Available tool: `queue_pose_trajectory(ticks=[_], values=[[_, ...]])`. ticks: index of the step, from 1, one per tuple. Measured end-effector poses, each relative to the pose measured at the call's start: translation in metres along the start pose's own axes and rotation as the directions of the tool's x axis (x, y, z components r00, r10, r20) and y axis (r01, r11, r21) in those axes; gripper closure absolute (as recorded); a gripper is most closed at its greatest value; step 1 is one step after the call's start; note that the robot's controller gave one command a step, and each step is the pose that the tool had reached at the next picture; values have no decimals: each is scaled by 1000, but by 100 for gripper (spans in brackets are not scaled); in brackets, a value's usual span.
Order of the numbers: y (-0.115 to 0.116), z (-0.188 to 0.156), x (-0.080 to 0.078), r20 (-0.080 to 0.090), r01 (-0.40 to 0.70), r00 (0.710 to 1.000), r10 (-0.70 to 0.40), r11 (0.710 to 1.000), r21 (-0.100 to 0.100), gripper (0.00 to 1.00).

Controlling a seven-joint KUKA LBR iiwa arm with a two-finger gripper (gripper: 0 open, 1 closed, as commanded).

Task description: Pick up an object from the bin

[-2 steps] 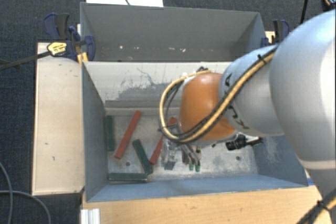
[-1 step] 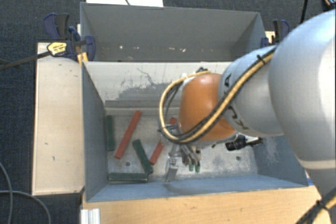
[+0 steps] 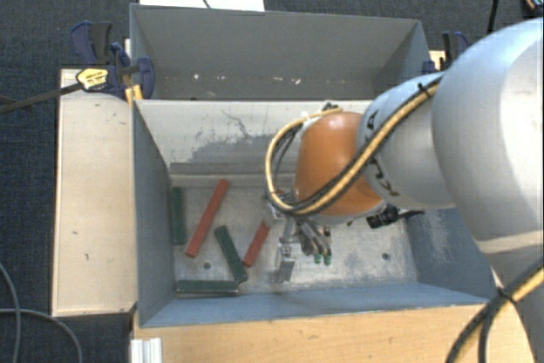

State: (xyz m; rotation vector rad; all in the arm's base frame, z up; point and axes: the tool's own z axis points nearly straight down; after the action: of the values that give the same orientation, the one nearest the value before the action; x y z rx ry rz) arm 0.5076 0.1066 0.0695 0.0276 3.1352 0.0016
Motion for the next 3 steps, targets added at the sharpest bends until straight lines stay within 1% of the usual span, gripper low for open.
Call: queue_pose_trajectory(ticks=[1,2,3], values=[[30,-1,-16,-1,-219,976,219,976,0,0],[30,-3,-18,4,-217,976,217,976,-1,100],[45,-39,0,0,-237,971,237,971,-2,100]])
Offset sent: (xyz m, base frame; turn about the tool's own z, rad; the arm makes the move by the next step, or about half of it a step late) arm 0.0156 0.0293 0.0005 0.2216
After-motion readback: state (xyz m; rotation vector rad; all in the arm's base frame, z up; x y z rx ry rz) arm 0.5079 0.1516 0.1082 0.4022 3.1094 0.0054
